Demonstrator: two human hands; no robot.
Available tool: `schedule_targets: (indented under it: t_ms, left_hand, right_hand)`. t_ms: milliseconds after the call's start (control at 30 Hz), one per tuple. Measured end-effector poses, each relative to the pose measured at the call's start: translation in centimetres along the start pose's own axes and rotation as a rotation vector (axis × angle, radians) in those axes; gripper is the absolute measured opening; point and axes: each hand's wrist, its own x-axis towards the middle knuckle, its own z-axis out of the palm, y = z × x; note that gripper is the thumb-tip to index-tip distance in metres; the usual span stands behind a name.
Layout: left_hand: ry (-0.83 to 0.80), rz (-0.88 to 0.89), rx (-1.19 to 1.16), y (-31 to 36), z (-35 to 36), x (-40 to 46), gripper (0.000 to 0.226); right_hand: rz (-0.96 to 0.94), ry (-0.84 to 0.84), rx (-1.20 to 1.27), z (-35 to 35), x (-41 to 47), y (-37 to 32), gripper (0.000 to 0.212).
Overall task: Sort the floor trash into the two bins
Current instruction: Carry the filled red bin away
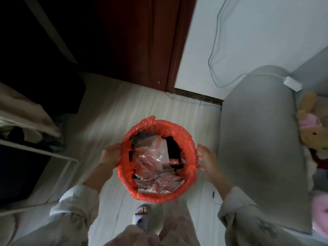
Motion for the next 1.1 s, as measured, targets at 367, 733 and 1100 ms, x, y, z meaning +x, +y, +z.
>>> schedule_targets:
  t_ms: [367,733,1100]
  left_hand:
    - [0.110,-0.113,0.066,11.9,21.2,11.6,0.019]
    - [0.016,-0.187,0.193,12.4,38.1,34.2,0.028]
    - [-0.121,0.001,0.538,5.7,48.2,56.4,0.052]
  right_hand:
    - [0.026,-0.018,-0.003,-9.9,23.8,-11.1,0.039]
    - [0.097,0.018,-0.085,-12.5,49.8,-11.8,0.043]
    - [0.111,0.162,-0.080,-9.3,71.4,-3.1,0.045]
